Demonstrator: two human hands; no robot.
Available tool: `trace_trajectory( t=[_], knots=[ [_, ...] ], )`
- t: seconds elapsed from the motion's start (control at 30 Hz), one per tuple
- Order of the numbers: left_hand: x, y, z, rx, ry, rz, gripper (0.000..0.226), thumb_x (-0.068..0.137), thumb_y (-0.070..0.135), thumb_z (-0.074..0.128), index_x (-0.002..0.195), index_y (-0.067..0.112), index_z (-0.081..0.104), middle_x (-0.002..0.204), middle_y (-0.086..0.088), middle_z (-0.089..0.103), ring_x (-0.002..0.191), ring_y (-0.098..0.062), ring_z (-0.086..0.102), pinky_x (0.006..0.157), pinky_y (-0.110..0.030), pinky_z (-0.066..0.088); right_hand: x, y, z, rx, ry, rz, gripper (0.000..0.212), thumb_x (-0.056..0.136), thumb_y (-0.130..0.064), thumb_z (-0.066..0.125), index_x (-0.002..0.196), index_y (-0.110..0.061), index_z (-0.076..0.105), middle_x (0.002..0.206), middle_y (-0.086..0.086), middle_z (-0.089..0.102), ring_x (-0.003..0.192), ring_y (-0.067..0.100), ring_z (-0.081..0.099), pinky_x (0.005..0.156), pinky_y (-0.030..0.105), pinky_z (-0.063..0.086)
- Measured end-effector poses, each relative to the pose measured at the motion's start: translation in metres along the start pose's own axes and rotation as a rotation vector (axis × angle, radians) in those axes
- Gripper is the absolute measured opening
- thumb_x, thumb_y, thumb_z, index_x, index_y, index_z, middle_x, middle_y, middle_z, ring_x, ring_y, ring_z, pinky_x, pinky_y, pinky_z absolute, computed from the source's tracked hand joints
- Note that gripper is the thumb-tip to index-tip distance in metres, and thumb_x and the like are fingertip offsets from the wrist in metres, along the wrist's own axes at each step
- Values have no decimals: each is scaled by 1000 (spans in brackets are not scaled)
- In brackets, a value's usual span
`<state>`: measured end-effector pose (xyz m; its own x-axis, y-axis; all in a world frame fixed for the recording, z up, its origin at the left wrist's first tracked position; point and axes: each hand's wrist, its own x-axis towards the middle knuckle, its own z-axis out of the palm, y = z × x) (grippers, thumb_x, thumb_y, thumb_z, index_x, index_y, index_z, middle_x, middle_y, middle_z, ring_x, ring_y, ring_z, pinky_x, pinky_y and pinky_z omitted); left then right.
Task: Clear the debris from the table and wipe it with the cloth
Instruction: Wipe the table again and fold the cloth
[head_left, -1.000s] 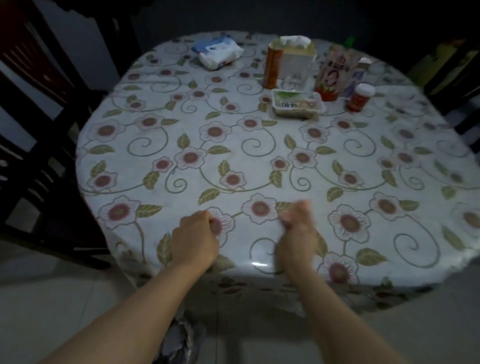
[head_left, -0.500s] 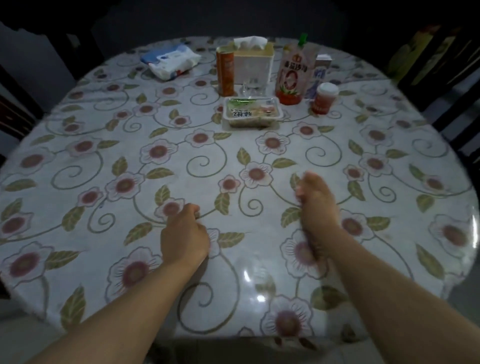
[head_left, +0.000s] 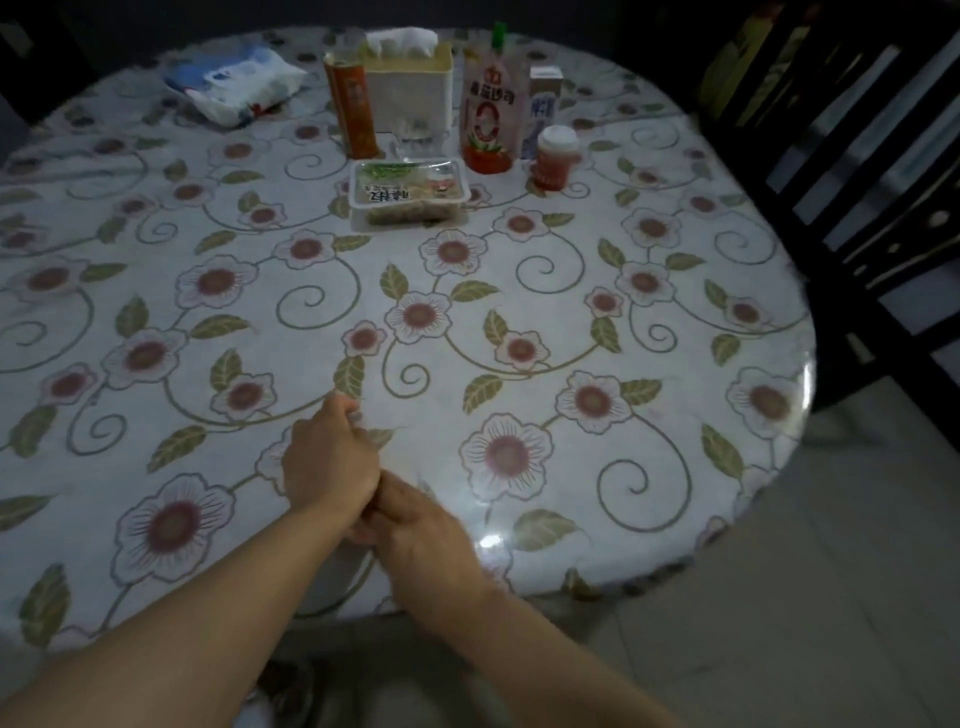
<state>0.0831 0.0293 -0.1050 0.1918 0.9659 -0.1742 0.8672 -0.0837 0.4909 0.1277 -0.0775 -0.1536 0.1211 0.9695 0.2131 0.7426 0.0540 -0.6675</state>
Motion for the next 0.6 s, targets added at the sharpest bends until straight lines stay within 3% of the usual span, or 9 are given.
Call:
trace_trajectory(
  t=[0.07, 0.13, 0.23, 0.27, 0.3, 0.33, 0.47, 0.5, 0.6],
  knots=[
    [-12, 8, 5, 12, -30, 55, 33, 92, 12, 44, 124, 14, 53, 125, -10, 62, 119, -32, 53, 100, -43, 43, -25, 27, -28, 14, 18, 12, 33, 90, -15, 51, 122, -14, 61, 133, 0, 56, 123, 9, 50, 106, 24, 40],
    [-26, 16, 11, -30, -63, 92, 34, 92, 11, 43, 125, 13, 52, 127, -8, 61, 120, -29, 52, 100, -41, 44, -57, 55, -76, -55, 245, 167, 30, 91, -25, 56, 120, -24, 63, 126, -11, 61, 117, 2, 55, 99, 28, 44],
    [-46, 22, 16, -52, -119, 144, 34, 93, 9, 42, 126, 14, 51, 129, -4, 60, 119, -25, 54, 98, -39, 46, -90, 97, -141, -246, 321, 564, 30, 95, -17, 47, 107, -41, 61, 108, -38, 55, 107, -27, 41, 95, 3, 32],
    [-50, 22, 17, -45, -140, 153, 34, 93, 10, 42, 126, 15, 50, 130, -3, 60, 118, -24, 54, 98, -38, 46, -87, 103, -149, -283, 369, 742, 39, 94, -8, 47, 116, -39, 54, 110, -41, 45, 105, -34, 31, 95, -5, 22],
    [-52, 22, 18, -39, -158, 161, 34, 93, 11, 42, 126, 15, 50, 131, -2, 59, 119, -23, 54, 98, -38, 46, -85, 108, -149, -264, 406, 795, 43, 91, 0, 47, 123, -27, 54, 115, -36, 39, 103, -33, 28, 95, -6, 18],
    [-54, 22, 18, -28, -174, 172, 35, 93, 11, 42, 127, 16, 49, 131, -1, 59, 119, -23, 53, 98, -38, 46, -81, 107, -139, -193, 416, 829, 42, 89, 3, 46, 125, -17, 56, 118, -29, 41, 99, -27, 33, 97, -1, 22],
    [-55, 31, 22, -5, -198, 193, 33, 93, 14, 42, 124, 18, 50, 128, -4, 61, 118, -26, 53, 98, -41, 45, -53, 34, -67, -275, 188, 558, 27, 94, -28, 47, 112, -19, 66, 97, -10, 66, 85, -6, 60, 80, 16, 47],
    [-55, 36, 25, -19, -206, 196, 31, 93, 15, 42, 122, 19, 51, 126, -6, 61, 115, -27, 55, 97, -42, 46, -45, 14, -51, -237, 119, 472, 30, 92, -30, 51, 118, -20, 63, 107, -4, 67, 92, 6, 64, 81, 16, 46],
    [-53, 57, 32, -44, -236, 216, 30, 94, 15, 41, 122, 19, 51, 125, -6, 61, 114, -27, 55, 95, -42, 46, -37, 6, -49, -106, 57, 360, 45, 88, -7, 51, 133, -13, 49, 133, 2, 53, 110, 20, 57, 83, 15, 41]
  ],
)
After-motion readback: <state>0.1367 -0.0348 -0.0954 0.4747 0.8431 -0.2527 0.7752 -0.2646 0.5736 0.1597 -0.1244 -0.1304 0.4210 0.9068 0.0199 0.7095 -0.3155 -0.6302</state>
